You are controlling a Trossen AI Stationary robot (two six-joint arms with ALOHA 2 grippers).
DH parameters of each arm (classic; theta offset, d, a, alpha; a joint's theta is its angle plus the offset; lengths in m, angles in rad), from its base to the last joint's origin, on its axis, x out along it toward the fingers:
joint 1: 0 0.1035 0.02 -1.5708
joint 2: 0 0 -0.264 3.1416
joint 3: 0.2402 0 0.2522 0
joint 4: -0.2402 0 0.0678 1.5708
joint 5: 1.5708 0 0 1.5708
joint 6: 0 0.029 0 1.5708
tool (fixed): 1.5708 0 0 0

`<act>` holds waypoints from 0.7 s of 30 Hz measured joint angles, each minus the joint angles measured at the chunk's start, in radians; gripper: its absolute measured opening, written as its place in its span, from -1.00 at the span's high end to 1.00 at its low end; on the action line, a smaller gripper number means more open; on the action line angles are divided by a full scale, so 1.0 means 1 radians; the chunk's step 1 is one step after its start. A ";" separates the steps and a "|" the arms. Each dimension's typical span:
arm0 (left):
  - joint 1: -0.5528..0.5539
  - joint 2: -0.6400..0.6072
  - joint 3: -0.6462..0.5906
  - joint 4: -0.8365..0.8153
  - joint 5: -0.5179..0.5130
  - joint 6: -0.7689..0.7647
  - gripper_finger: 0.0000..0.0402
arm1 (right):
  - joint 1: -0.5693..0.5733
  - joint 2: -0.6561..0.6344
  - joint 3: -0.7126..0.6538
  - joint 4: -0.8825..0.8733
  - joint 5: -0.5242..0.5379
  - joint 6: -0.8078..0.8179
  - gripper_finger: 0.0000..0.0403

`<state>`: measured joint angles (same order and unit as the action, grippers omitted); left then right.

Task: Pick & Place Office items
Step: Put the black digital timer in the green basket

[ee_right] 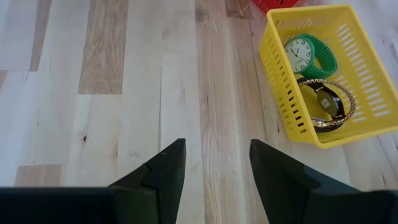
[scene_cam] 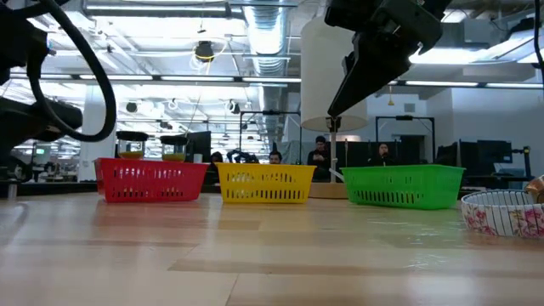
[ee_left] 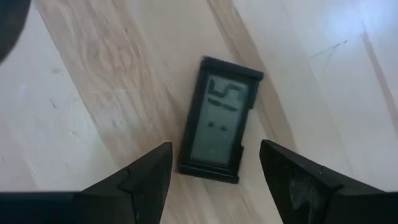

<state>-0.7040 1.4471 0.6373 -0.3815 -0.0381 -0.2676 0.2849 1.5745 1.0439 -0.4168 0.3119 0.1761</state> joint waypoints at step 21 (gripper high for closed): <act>-0.024 0.046 -0.014 0.052 -0.083 0.024 0.06 | -0.016 0.000 0.000 0.007 0.000 -0.003 0.15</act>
<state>-0.7277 1.4931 0.6231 -0.3292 -0.1209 -0.2438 0.2688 1.5745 1.0439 -0.4101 0.3119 0.1728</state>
